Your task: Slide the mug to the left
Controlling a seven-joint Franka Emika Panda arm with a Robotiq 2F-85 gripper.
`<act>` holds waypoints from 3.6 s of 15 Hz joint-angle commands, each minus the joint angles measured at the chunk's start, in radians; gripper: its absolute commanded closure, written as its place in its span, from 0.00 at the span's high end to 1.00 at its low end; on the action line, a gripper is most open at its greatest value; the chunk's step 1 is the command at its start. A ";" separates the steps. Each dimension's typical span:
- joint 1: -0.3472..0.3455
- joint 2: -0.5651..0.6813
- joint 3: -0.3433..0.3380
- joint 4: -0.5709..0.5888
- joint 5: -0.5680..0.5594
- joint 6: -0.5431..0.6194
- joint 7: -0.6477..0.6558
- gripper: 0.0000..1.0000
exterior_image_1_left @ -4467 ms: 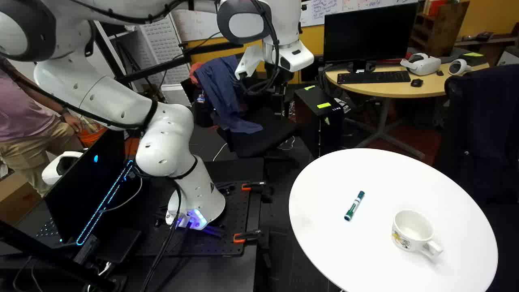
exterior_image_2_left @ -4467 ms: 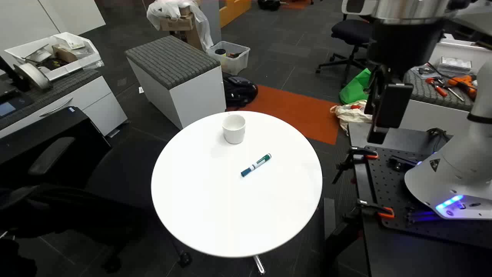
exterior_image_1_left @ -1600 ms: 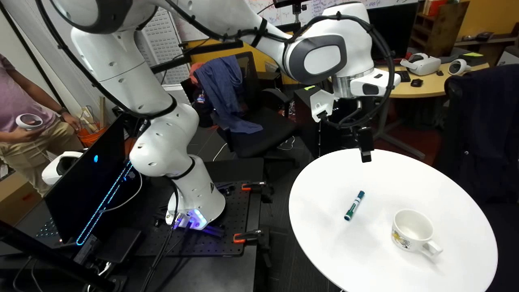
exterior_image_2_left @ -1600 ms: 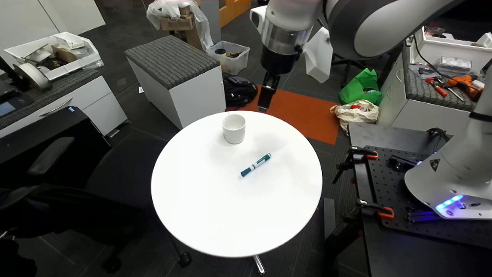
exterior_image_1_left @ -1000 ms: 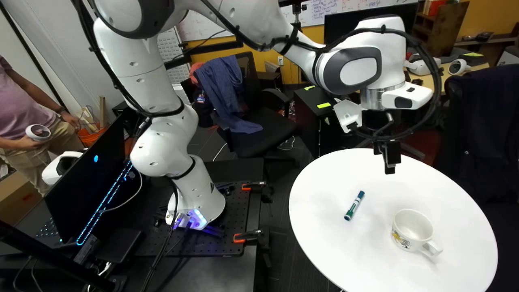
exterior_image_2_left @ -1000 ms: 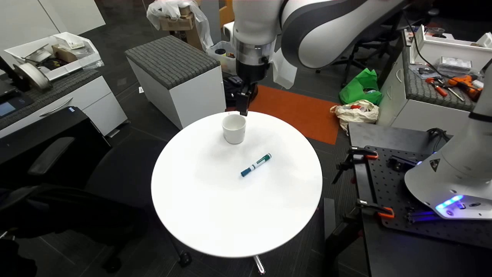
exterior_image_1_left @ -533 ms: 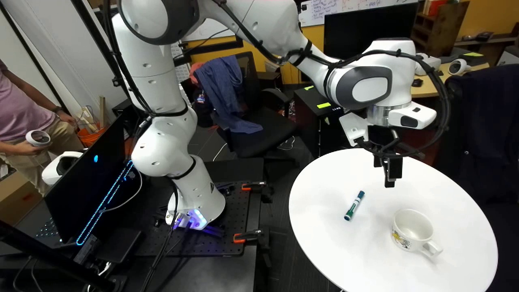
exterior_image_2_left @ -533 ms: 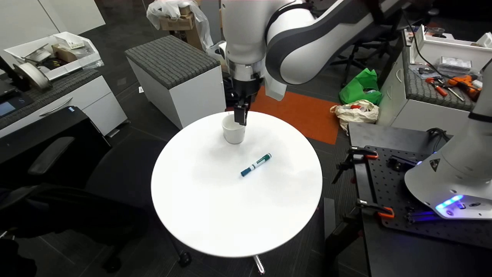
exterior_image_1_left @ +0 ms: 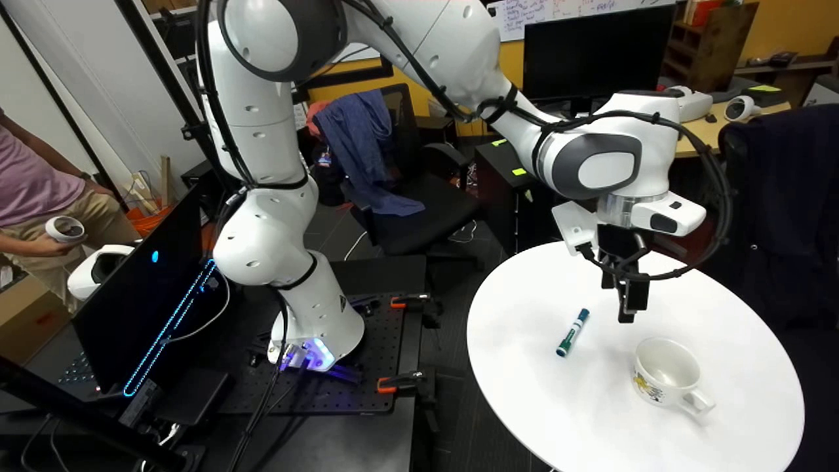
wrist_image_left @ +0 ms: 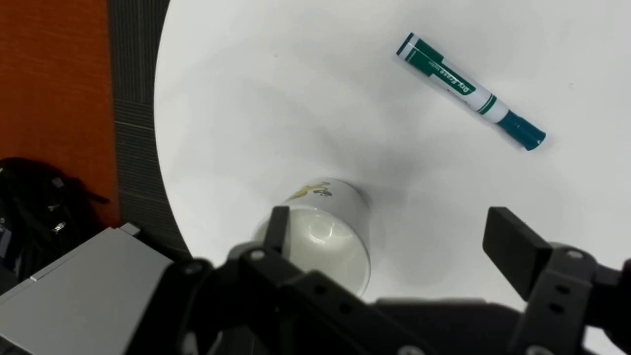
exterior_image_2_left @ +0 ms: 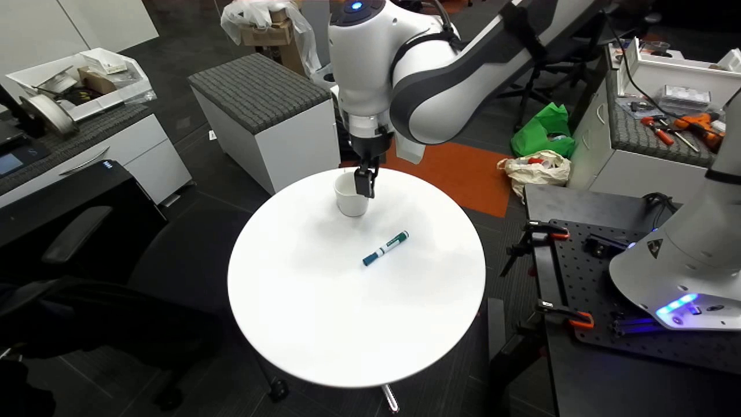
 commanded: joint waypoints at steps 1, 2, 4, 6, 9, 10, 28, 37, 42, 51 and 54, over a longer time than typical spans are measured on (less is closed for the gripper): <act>0.024 0.038 -0.024 0.045 -0.003 -0.029 -0.022 1.00; 0.024 0.047 -0.025 0.053 -0.001 -0.027 -0.021 1.00; 0.026 0.060 -0.027 0.063 0.001 -0.021 -0.021 1.00; 0.028 0.079 -0.029 0.077 0.000 -0.018 -0.025 1.00; 0.030 0.110 -0.028 0.100 0.003 -0.018 -0.039 1.00; 0.028 0.122 -0.026 0.109 0.008 -0.017 -0.052 1.00; 0.027 0.232 -0.057 0.190 0.013 0.011 -0.055 1.00; 0.021 0.351 -0.063 0.310 0.010 0.070 -0.117 1.00; -0.013 0.402 -0.034 0.358 0.066 0.093 -0.217 1.00; -0.060 0.439 -0.008 0.407 0.173 0.090 -0.337 0.46; -0.066 0.439 -0.004 0.412 0.183 0.087 -0.338 0.23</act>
